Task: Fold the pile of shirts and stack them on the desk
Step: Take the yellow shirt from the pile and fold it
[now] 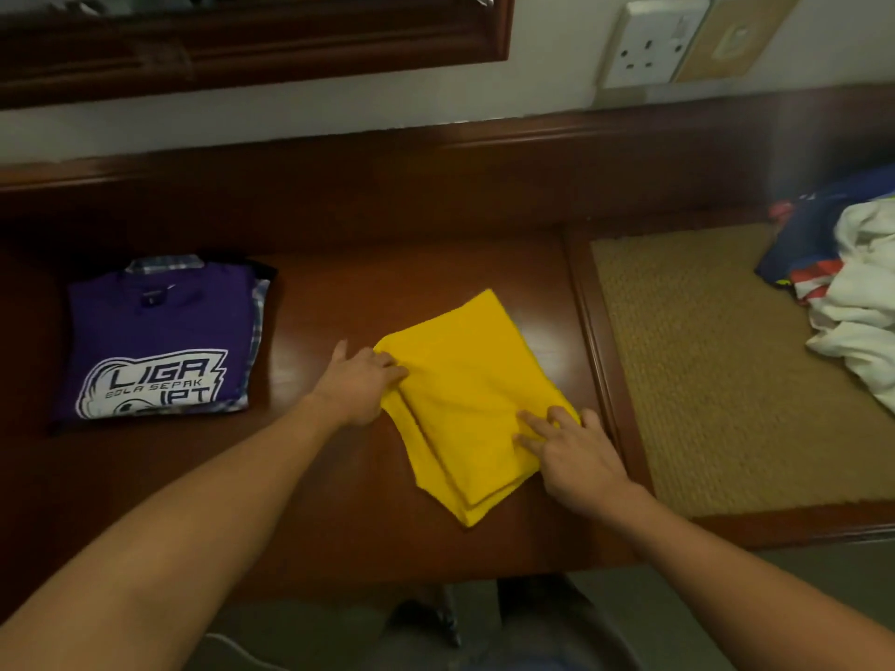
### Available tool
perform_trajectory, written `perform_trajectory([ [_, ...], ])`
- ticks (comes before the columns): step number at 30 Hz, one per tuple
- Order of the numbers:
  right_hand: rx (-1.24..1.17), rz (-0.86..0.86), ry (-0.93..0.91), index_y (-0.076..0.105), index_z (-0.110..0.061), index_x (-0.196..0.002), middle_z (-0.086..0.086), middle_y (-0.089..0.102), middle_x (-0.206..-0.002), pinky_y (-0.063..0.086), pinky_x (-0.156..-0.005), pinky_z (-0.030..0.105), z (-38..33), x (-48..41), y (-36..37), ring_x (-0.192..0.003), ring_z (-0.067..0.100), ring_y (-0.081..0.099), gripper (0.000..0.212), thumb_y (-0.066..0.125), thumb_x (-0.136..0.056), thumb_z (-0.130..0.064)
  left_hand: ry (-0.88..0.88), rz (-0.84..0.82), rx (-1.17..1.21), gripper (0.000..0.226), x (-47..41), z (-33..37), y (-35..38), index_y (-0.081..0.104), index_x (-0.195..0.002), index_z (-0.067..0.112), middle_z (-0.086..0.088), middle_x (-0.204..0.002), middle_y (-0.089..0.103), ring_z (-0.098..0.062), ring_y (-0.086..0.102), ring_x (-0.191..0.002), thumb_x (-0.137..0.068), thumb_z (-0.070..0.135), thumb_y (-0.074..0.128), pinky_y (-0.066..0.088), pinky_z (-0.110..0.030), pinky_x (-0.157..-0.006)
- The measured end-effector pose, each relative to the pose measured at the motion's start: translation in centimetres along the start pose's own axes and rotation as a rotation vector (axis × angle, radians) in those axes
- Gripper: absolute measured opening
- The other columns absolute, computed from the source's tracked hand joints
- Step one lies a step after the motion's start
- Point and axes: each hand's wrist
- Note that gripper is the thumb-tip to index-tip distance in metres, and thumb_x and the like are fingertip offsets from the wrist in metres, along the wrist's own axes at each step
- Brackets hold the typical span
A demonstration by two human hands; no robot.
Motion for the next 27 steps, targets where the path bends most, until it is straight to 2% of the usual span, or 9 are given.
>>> perform_trajectory([
  [3,0.027,0.007,0.065,0.056,-0.038,-0.140,0.001,0.033,-0.163,0.035,-0.099,0.058,1.0,-1.7,-1.5,-0.137,0.032,0.040,0.054,0.061,-0.087,-0.036,-0.002,-0.045,0.095,0.062,3.0,0.2,2.4,0.037,-0.152,0.036,0.002,-0.143,0.046,-0.025,0.040,-0.132,-0.095,0.016,0.053,0.029,-0.055,-0.108],
  [6,0.040,0.005,0.179,0.037,-0.032,-0.153,0.007,0.010,-0.169,0.020,-0.111,0.061,1.5,-3.8,-2.5,-0.151,0.034,0.016,0.055,0.047,-0.099,-0.030,-0.028,0.050,0.403,0.046,5.8,-0.8,5.6,0.058,-0.137,0.033,0.006,-0.134,0.059,-0.021,0.050,-0.122,-0.097,0.011,0.058,0.037,-0.048,-0.103],
  [8,-0.008,0.090,0.209,0.049,-0.027,-0.146,0.012,0.032,-0.160,0.029,-0.105,0.054,1.1,-4.3,-2.4,-0.143,0.034,0.030,0.049,0.050,-0.098,-0.023,-0.171,0.218,0.657,0.040,7.2,-1.3,7.3,0.066,-0.129,0.025,0.002,-0.123,0.064,-0.021,0.058,-0.114,-0.093,0.008,0.066,0.046,-0.043,-0.099],
  [10,-0.105,0.202,0.193,0.063,-0.022,-0.134,0.011,0.058,-0.134,0.038,-0.092,0.047,0.2,-3.5,-1.9,-0.122,0.033,0.050,0.038,0.058,-0.096,-0.018,-0.379,0.309,0.919,0.034,8.0,-1.5,8.4,0.070,-0.122,0.014,-0.001,-0.110,0.067,-0.020,0.064,-0.104,-0.089,0.005,0.073,0.048,-0.030,-0.089],
  [14,-0.213,0.298,0.111,0.076,-0.018,-0.112,0.006,0.067,-0.101,0.047,-0.073,0.043,-1.9,-0.6,0.7,-0.095,0.031,0.062,0.028,0.080,-0.084,-0.020,-0.540,0.097,1.190,0.033,7.6,-0.8,9.4,0.072,-0.114,0.008,-0.003,-0.094,0.071,-0.018,0.068,-0.091,-0.086,0.021,0.081,0.047,-0.027,-0.076],
  [17,-0.243,0.228,0.137,0.072,-0.022,-0.120,0.004,0.065,-0.115,0.046,-0.078,0.044,-2.9,0.8,2.8,-0.103,0.030,0.061,0.030,0.073,-0.090,-0.023,-0.585,0.055,1.361,0.020,6.8,1.2,8.9,0.069,-0.100,0.010,-0.005,-0.081,0.070,-0.017,0.064,-0.075,-0.085,0.015,0.081,0.048,-0.028,-0.065],
  [21,-0.282,0.216,0.217,0.069,-0.023,-0.127,0.003,0.060,-0.131,0.043,-0.082,0.045,-3.2,1.2,3.6,-0.116,0.030,0.057,0.033,0.063,-0.095,-0.016,-0.714,0.110,1.284,0.013,5.9,2.8,9.3,0.072,-0.077,0.019,-0.005,-0.083,0.069,-0.021,0.062,-0.079,-0.086,0.015,0.080,0.050,-0.033,-0.075],
  [24,-0.301,0.200,0.265,0.068,-0.023,-0.129,0.001,0.056,-0.140,0.040,-0.085,0.044,-3.0,1.4,3.5,-0.124,0.028,0.053,0.035,0.057,-0.097,-0.012,-0.893,0.275,1.284,0.013,6.7,2.8,10.0,0.075,-0.076,0.015,-0.006,-0.079,0.066,-0.023,0.059,-0.076,-0.088,0.017,0.077,0.042,-0.028,-0.070],
  [27,-0.319,0.185,0.246,0.066,-0.023,-0.133,0.000,0.051,-0.147,0.040,-0.090,0.044,-3.0,1.8,3.5,-0.130,0.027,0.049,0.037,0.052,-0.100,-0.014,-0.870,0.263,1.444,0.016,7.9,3.0,11.1,0.072,-0.073,0.013,-0.009,-0.076,0.068,-0.024,0.061,-0.076,-0.087,0.017,0.079,0.044,-0.029,-0.067],
])
Point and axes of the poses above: each hand's wrist, its own x-axis away from the middle knuckle, its own y-axis out of the palm, z = x × y
